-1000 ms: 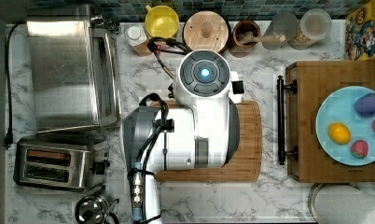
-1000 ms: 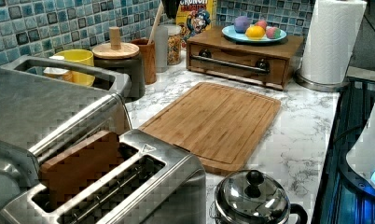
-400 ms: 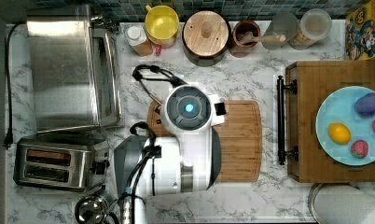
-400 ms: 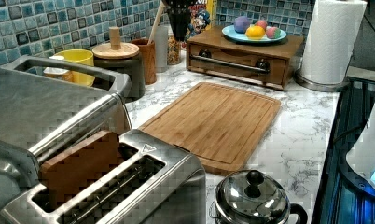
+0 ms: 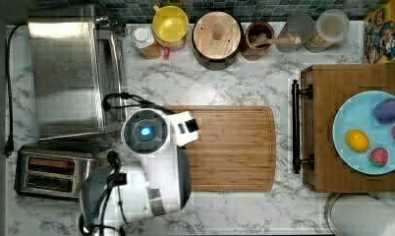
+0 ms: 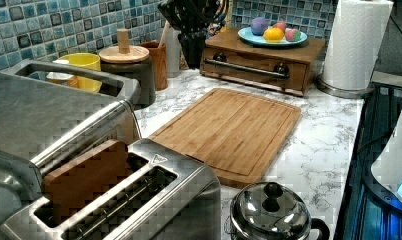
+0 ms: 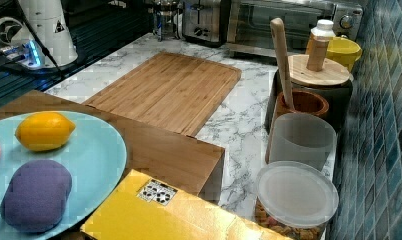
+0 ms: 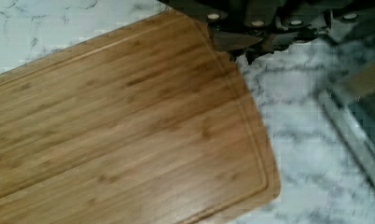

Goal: Turn on the toaster.

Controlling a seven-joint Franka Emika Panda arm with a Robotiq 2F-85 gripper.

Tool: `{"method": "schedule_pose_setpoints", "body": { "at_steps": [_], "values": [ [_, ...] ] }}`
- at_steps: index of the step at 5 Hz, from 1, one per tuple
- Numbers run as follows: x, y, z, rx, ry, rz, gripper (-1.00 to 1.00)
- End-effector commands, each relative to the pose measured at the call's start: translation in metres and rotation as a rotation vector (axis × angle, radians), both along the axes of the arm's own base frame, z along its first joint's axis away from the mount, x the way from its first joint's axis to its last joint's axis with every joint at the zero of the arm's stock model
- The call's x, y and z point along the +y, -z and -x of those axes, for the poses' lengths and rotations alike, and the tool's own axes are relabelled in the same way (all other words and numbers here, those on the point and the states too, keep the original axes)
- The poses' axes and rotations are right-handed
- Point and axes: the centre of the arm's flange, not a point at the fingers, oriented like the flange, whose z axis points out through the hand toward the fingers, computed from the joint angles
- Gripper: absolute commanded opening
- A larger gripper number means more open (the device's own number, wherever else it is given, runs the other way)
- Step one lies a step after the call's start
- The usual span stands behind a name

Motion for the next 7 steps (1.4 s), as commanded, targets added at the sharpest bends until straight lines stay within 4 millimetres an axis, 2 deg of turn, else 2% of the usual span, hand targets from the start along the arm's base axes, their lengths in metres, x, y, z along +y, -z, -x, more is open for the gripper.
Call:
{"method": "schedule_pose_setpoints", "body": {
  "at_steps": [1,3,4,5,7],
  "values": [
    [0.069,0.01,0.057,0.044,-0.255,-0.039,-1.0],
    [0.109,0.016,0.092,0.024,-0.382,-0.105,-1.0],
    [0.132,0.008,0.105,-0.022,-0.433,-0.147,-1.0],
    [0.146,0.002,0.112,-0.07,-0.43,-0.166,-1.0],
    [0.152,0.0,0.108,-0.138,-0.332,-0.169,-1.0]
  ]
}}
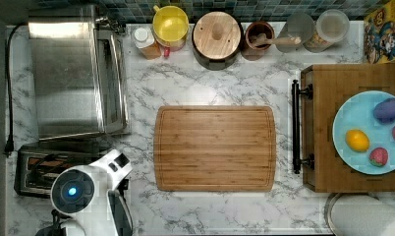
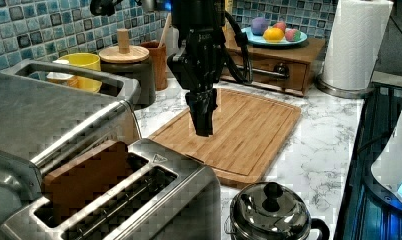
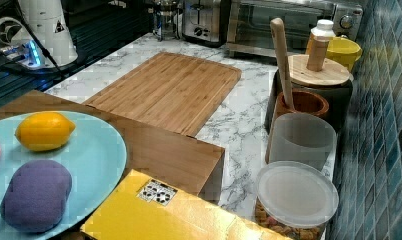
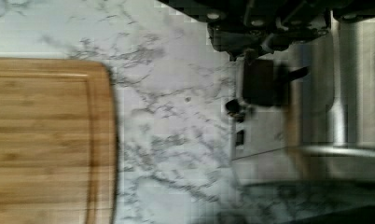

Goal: Turn on the toaster.

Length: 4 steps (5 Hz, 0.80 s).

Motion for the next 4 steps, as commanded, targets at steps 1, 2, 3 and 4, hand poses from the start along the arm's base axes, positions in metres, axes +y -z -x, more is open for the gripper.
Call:
{"method": "schedule_pose_setpoints", "body": {
  "at_steps": [1,2,3,4],
  "values": [
    [0.007,-0.035,-0.006,-0.11,0.108,-0.049,-1.0],
    [0.01,-0.033,-0.012,-0.121,0.128,-0.028,-1.0],
    [0.017,-0.029,-0.016,-0.093,0.126,-0.037,-1.0],
    [0.03,-0.021,-0.014,-0.085,0.1,-0.034,-1.0]
  ]
}}
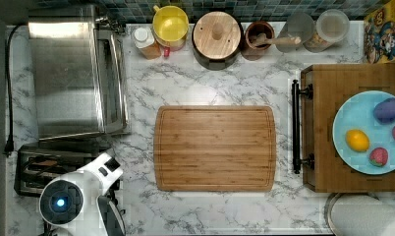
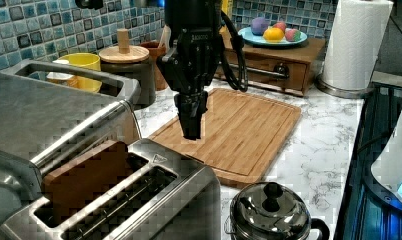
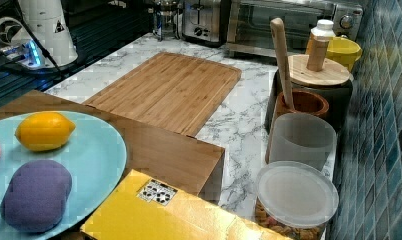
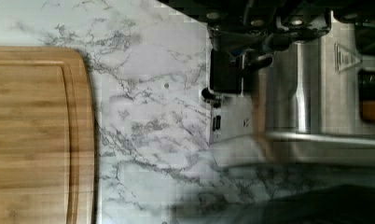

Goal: Turn on the toaster.

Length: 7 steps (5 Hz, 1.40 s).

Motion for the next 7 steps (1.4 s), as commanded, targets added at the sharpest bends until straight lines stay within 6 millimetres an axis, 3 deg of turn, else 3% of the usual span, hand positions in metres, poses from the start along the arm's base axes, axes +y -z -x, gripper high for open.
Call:
{"method": "schedule_pose_setpoints", "body": {
  "at_steps": [1,2,4,6,7],
  "values": [
    [0.024,-0.011,-0.012,0.004,0.037,-0.022,-1.0],
    [0.028,0.0,-0.013,0.012,0.051,-0.013,-1.0],
    [0.009,0.025,-0.028,0.031,0.152,0.017,-1.0],
    [0.005,0.049,-0.013,0.081,0.122,0.019,-1.0],
    [0.014,0.074,0.003,0.119,0.092,0.037,-1.0]
  ]
}}
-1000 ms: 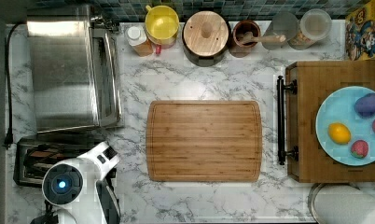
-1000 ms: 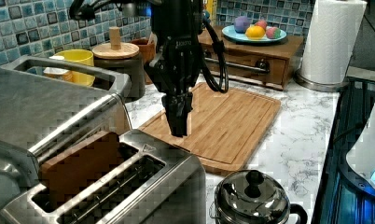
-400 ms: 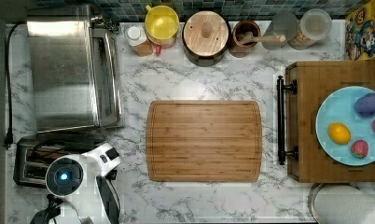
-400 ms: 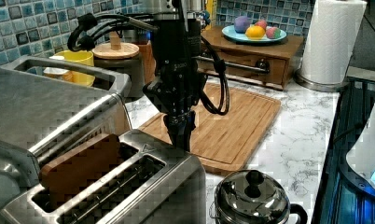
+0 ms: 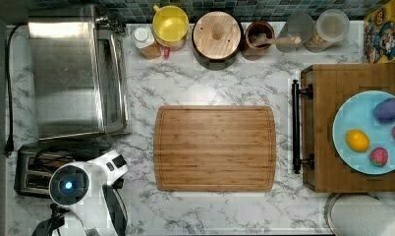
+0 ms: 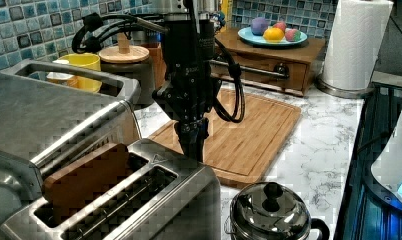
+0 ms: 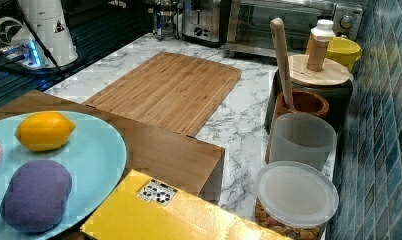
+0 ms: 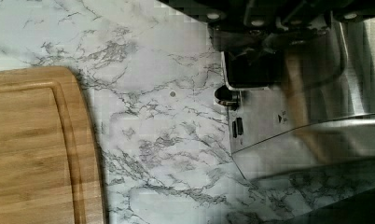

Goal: Turn on the toaster.

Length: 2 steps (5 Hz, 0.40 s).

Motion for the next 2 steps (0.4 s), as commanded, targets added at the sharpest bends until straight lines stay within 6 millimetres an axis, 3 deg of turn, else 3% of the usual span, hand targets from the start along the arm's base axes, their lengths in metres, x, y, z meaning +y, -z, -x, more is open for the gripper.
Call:
{"method": "schedule_pose_setpoints", "body": {
  "at_steps": [1,2],
  "values": [
    [-0.007,0.06,0.016,0.067,-0.001,0.012,-1.0],
    [-0.029,0.102,0.024,0.134,0.025,0.032,-1.0]
  ]
}}
